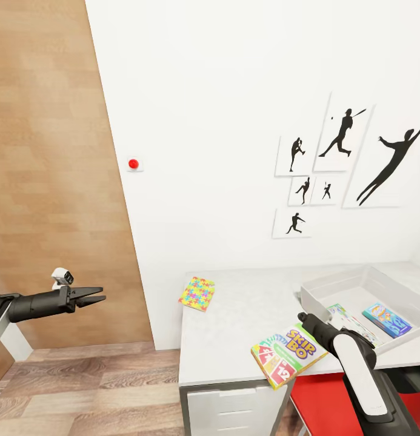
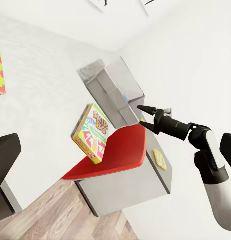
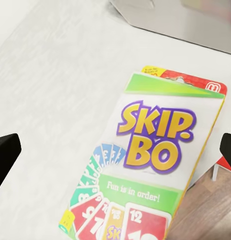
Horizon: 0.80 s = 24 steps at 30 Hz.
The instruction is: Put all the toys in the child's room - the three board games (two on the bed and one on the table), the two jigsaw puzzles on the table, and the tennis ball on the table - inside the toy box on the table in the child's room.
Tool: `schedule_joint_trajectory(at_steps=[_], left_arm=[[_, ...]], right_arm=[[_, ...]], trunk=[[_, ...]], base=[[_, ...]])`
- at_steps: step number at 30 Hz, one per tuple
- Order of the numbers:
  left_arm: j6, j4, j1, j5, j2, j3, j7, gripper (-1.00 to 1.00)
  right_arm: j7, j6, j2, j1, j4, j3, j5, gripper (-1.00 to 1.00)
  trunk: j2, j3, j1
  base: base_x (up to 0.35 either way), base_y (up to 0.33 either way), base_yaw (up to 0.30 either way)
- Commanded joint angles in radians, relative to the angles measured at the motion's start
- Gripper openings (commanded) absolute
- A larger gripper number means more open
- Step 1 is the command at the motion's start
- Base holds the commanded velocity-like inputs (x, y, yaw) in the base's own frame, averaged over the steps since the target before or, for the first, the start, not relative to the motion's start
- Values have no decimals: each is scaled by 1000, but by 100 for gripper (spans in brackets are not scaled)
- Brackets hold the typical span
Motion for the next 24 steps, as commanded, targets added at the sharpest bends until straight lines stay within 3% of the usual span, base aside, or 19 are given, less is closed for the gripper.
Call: schedule_joint_trajectory(at_steps=[1, 24], left_arm=[[11, 0, -1, 0, 0, -1, -4, 100], [10, 0, -1, 0, 0, 0, -4, 100]], right_arm=[[-7, 0, 0, -1, -1, 0, -8, 100], [-5, -6, -2, -1, 7, -4, -10, 100]], trunk=[[-2, -3, 1], [-2, -33, 1]], base=[[0, 0, 0], [0, 0, 0]])
